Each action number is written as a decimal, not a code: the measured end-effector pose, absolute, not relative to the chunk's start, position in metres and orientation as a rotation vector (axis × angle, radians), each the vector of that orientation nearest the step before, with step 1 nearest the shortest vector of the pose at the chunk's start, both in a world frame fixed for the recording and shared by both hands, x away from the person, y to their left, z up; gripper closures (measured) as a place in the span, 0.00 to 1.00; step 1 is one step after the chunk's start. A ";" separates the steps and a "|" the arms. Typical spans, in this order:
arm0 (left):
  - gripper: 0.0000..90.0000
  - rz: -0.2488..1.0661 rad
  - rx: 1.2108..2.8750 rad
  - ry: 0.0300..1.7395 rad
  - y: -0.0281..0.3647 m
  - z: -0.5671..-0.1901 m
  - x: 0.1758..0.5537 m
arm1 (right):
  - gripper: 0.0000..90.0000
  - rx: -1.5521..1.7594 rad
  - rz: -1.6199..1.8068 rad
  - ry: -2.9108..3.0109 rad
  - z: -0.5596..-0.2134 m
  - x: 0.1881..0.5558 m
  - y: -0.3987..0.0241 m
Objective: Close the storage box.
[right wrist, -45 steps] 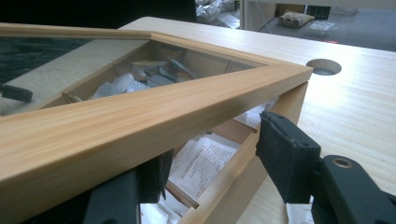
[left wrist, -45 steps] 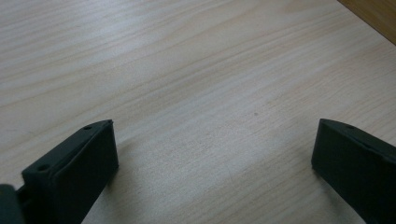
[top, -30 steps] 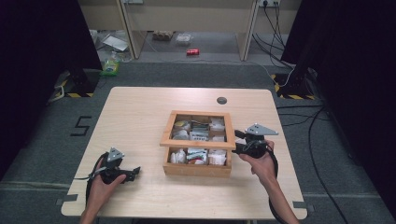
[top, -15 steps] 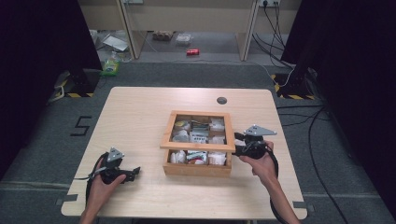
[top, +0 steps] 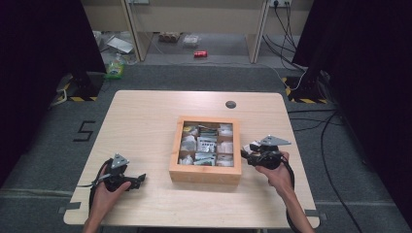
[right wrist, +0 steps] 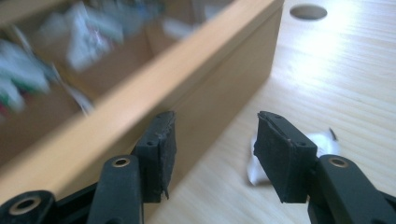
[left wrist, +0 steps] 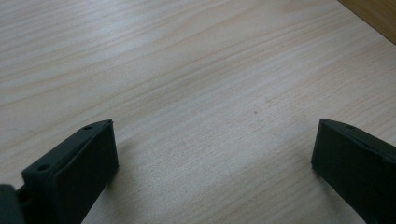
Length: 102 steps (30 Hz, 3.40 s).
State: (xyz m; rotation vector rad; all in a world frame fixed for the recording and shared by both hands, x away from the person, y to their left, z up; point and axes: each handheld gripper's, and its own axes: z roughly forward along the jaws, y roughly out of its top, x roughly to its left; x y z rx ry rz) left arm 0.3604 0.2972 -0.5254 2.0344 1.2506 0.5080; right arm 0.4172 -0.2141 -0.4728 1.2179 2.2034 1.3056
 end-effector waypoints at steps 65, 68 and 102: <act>0.00 0.509 2.034 1.251 0.297 -0.525 0.360 | 0.23 1.511 1.197 2.007 -0.475 0.430 -0.278; 0.00 0.508 2.035 1.251 0.297 -0.525 0.360 | 0.23 1.525 1.186 2.006 -0.479 0.431 -0.283; 0.00 0.509 2.034 1.251 0.297 -0.525 0.360 | 0.20 1.510 0.988 2.120 -0.509 0.435 -0.286</act>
